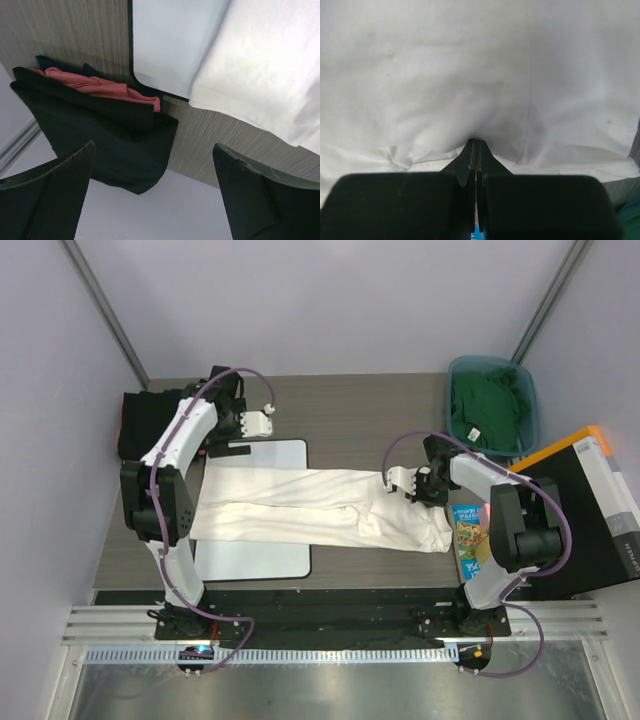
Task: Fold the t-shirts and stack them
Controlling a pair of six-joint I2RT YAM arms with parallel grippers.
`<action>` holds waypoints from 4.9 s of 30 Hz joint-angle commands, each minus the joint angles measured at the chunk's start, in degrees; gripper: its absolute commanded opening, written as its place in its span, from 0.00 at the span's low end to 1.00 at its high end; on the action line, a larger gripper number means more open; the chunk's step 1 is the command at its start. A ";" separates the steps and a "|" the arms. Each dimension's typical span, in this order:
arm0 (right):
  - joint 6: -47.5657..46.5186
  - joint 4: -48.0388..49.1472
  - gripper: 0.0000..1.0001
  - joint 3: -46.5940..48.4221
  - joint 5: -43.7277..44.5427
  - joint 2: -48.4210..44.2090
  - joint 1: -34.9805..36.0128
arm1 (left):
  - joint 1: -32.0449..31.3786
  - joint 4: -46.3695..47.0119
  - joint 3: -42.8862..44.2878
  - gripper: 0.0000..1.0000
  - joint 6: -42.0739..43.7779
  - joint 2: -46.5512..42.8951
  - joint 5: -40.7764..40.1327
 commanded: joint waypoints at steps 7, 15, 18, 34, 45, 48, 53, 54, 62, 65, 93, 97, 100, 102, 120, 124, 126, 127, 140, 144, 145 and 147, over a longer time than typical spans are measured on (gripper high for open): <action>1.26 21.51 0.01 6.95 9.42 12.45 0.25 | -1.76 4.59 -3.50 1.00 -1.46 -7.60 0.13; 1.88 31.78 0.01 28.29 16.45 30.64 0.43 | -1.76 6.44 -4.21 1.00 -1.90 -8.04 -2.06; 1.61 39.61 0.01 33.67 19.70 37.93 1.13 | -1.84 7.23 -4.21 1.00 -2.43 -8.04 -2.94; 20.85 53.73 0.39 60.13 31.67 41.94 6.23 | -2.02 14.18 -6.49 1.00 -8.75 -10.68 -4.35; 24.38 3.18 0.01 44.43 -4.63 17.92 21.33 | -2.55 29.98 -14.92 1.00 -14.62 -15.77 -5.06; 24.02 0.44 0.01 39.67 -8.50 17.12 26.17 | -3.16 33.59 -16.60 1.00 -18.76 -19.20 -4.26; 23.76 0.17 0.01 38.16 -12.80 18.08 29.96 | -3.08 38.26 -15.64 1.00 -33.27 -23.50 -13.64; 23.76 0.61 0.01 38.25 -12.99 18.44 30.92 | -3.08 38.35 -15.81 1.00 -34.58 -25.60 -14.71; 23.67 2.90 0.01 39.39 -14.22 21.78 38.48 | -2.90 41.86 -21.87 1.00 -40.75 -34.23 -24.64; 24.73 3.42 0.01 40.62 -14.92 23.18 41.90 | -2.55 40.81 -23.36 1.00 -42.06 -36.16 -26.32; 26.57 7.03 0.01 14.28 -8.95 11.86 47.10 | -2.46 42.57 -17.75 1.00 -34.60 -37.66 -19.91; 28.33 7.73 0.01 5.41 -5.18 5.18 47.19 | -2.46 43.44 -17.31 1.00 -33.89 -37.22 -18.68; 28.86 8.34 0.01 0.66 -3.07 1.49 47.19 | -2.46 43.53 -17.39 1.00 -33.89 -36.87 -18.24; 29.21 8.78 0.01 -1.11 -2.09 -0.62 47.19 | -2.46 43.45 -17.39 1.00 -34.42 -36.78 -18.06; 28.50 14.41 0.01 5.99 -0.77 -0.91 46.57 | -3.42 41.78 -18.54 1.00 -36.53 -37.49 -18.33; 28.68 15.73 0.01 10.21 -2.00 3.93 46.57 | -3.69 41.60 -17.84 1.00 -36.44 -37.13 -18.76; 28.60 16.52 0.01 10.65 -2.35 6.56 46.57 | -3.69 41.69 -17.31 1.00 -36.35 -36.52 -18.85; 28.60 17.13 0.01 10.66 -2.44 7.62 46.57 | -3.69 41.69 -17.13 1.00 -36.01 -36.34 -18.77; 31.50 19.34 0.01 3.98 -3.23 10.45 46.57 | -3.69 43.71 -15.55 1.00 -32.84 -33.62 -16.83; 32.11 18.10 0.01 -2.68 -3.41 5.80 46.57 | -3.69 44.33 -15.46 1.00 -32.49 -33.27 -15.95; 32.20 17.41 0.01 -4.01 -2.97 4.65 46.57 | -3.69 44.59 -15.46 1.00 -32.40 -33.18 -15.60; 32.03 16.53 0.01 -7.78 -2.27 0.61 46.66 | -3.69 44.50 -15.37 1.00 -32.40 -33.00 -15.43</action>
